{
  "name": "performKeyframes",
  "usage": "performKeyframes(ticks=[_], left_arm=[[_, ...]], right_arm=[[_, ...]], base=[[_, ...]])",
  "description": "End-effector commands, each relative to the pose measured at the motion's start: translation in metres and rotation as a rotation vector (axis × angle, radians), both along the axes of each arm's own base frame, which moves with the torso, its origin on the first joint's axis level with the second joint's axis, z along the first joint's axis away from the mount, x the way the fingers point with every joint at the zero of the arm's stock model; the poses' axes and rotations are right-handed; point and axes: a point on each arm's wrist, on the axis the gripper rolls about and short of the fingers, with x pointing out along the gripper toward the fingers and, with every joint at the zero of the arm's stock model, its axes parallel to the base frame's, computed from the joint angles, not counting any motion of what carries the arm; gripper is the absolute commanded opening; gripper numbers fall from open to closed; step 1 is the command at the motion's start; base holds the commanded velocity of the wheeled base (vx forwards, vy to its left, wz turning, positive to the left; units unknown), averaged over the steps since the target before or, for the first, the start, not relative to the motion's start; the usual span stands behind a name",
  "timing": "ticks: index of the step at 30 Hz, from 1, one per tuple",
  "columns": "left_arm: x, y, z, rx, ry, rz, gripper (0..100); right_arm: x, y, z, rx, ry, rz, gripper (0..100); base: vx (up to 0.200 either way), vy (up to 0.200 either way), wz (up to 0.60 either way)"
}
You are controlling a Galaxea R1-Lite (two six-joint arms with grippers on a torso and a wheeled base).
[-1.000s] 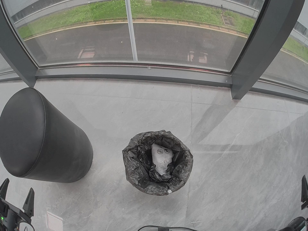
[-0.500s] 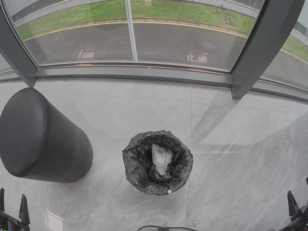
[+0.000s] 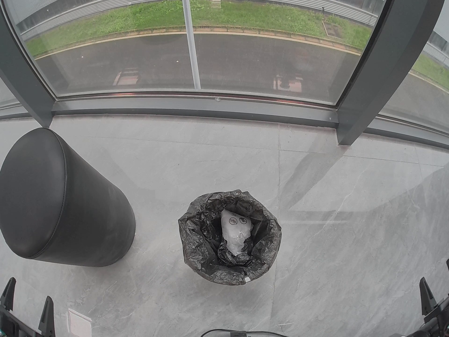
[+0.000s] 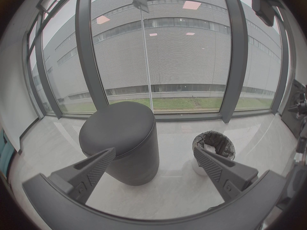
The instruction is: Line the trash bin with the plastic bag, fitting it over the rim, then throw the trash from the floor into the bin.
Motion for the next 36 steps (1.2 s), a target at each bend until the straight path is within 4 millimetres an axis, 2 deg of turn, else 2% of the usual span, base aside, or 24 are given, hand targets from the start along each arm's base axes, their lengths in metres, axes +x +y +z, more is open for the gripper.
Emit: performKeyframes(ticks=[1, 20, 36], left_arm=[[-0.0001, 0.0001, -0.002, -0.037, -0.012, 0.002, 100], [0.0005, -0.0004, -0.006, -0.095, 0.013, -0.021, 100], [0.0004, -0.0005, -0.0062, -0.076, 0.014, -0.028, 100]], right_arm=[[0.0005, 0.0, -0.0053, 0.003, 0.008, -0.002, 100], [0.0005, 0.0003, -0.0053, -0.014, 0.008, 0.015, 100], [0.0005, 0.0003, -0.0053, -0.006, 0.008, 0.015, 100]], base=[[0.0, 0.0, 0.0], [0.0, 0.0, 0.0], [0.0, 0.0, 0.0]])
